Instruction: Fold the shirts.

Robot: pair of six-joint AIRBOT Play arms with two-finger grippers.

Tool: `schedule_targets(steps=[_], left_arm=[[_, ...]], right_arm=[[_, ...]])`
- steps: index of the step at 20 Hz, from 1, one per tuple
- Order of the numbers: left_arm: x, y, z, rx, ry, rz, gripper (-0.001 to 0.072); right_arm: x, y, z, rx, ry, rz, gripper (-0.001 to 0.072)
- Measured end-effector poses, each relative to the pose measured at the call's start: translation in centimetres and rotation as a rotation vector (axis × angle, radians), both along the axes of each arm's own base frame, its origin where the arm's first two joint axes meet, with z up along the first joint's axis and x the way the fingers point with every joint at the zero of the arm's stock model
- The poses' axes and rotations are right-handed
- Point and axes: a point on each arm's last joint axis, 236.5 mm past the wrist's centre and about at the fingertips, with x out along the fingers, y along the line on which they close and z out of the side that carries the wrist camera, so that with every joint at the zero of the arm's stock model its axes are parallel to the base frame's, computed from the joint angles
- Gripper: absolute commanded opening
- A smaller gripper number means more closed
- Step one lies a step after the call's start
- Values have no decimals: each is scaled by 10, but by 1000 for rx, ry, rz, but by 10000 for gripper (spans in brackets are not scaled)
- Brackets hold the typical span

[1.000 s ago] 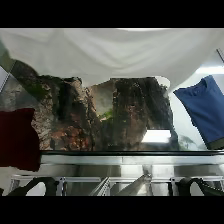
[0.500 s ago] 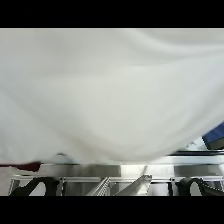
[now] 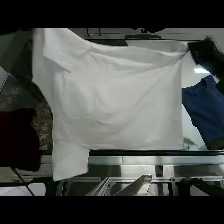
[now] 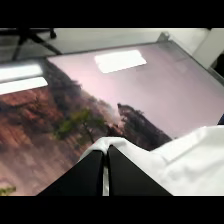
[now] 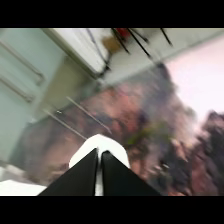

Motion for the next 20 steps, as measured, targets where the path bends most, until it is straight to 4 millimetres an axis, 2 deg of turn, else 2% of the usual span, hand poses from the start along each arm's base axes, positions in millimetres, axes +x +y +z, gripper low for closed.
schedule_targets(steps=[1, 2, 3, 4, 5, 7, 8, 9, 10, 13, 16, 20], left_arm=[[18, -2, -27, -11, 43, -7, 532], [35, -2, -55, -29, 96, -7, 715], [46, 2, -76, -53, 148, 0, 712], [54, 9, -92, -74, 192, 10, 711], [56, 18, -101, -90, 226, 17, 711], [50, 44, -113, -115, 295, 37, 711], [43, 58, -115, -122, 328, 50, 711], [33, 73, -115, -126, 359, 66, 711], [22, 87, -115, -124, 391, 83, 711], [-27, 117, -123, -98, 532, 124, 711], [-97, 124, -152, -60, 737, 132, 710], [-199, 131, -212, 0, 1007, 218, 709]], right_arm=[[16, -2, -36, -6, 63, -31, 608], [28, -5, -63, -12, 108, -55, 631], [36, -7, -83, -14, 143, -70, 631], [40, -9, -96, -16, 163, -72, 630], [42, -11, -100, -15, 170, -65, 630], [40, -21, -93, -32, 154, -40, 628], [35, -25, -83, -44, 140, -12, 591], [27, -28, -70, -43, 127, 19, 443], [18, -31, -59, -44, 121, 51, 392], [-23, -36, -43, -66, 160, 162, 392], [-81, -32, -61, -69, 284, 257, 392], [-152, -23, -98, -16, 418, 282, 392]])
